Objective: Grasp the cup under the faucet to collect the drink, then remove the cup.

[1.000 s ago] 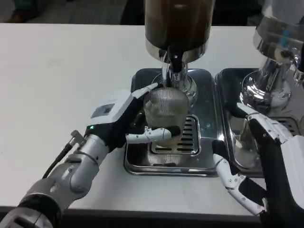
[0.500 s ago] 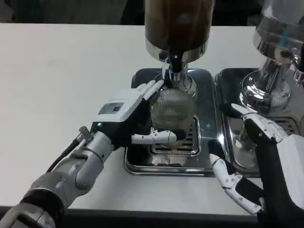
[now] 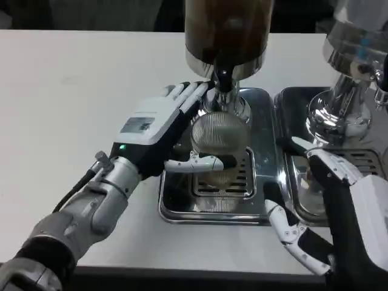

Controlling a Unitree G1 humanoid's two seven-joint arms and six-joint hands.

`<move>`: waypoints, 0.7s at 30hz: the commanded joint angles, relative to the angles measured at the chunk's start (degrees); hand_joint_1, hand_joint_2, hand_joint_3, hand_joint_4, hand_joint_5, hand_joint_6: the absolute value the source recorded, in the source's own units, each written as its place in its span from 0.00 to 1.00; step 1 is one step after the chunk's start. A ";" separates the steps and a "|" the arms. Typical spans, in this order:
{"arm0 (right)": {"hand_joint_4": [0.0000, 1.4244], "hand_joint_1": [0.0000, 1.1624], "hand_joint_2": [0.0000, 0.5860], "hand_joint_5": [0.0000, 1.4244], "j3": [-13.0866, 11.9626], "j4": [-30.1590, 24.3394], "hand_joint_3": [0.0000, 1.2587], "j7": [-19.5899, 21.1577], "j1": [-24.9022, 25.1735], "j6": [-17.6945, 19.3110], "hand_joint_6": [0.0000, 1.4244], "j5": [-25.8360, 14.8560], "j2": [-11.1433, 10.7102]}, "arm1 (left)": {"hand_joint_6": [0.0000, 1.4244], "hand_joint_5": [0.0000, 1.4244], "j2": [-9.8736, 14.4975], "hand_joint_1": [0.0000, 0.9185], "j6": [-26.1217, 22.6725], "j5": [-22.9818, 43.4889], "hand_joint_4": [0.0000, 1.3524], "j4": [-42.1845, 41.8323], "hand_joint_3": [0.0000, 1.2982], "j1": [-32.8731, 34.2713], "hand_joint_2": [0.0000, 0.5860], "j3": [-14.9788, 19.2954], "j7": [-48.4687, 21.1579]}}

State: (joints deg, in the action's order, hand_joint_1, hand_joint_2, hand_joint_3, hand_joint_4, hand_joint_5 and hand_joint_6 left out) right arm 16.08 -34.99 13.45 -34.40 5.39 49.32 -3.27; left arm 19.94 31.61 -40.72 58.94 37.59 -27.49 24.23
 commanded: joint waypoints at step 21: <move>0.21 0.45 0.74 0.18 -0.56 1.71 0.24 0.93 2.59 0.87 0.13 -1.67 -0.79 | 0.05 0.01 15.97 0.08 12.79 14.13 0.00 -36.32 0.05 -25.95 0.05 18.13 -8.35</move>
State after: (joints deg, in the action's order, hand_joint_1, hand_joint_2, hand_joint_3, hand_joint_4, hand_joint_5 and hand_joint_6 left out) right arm 15.86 -33.55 13.64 -32.13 5.41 47.97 -3.59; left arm 32.67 41.21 -29.20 27.38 15.90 -13.67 16.36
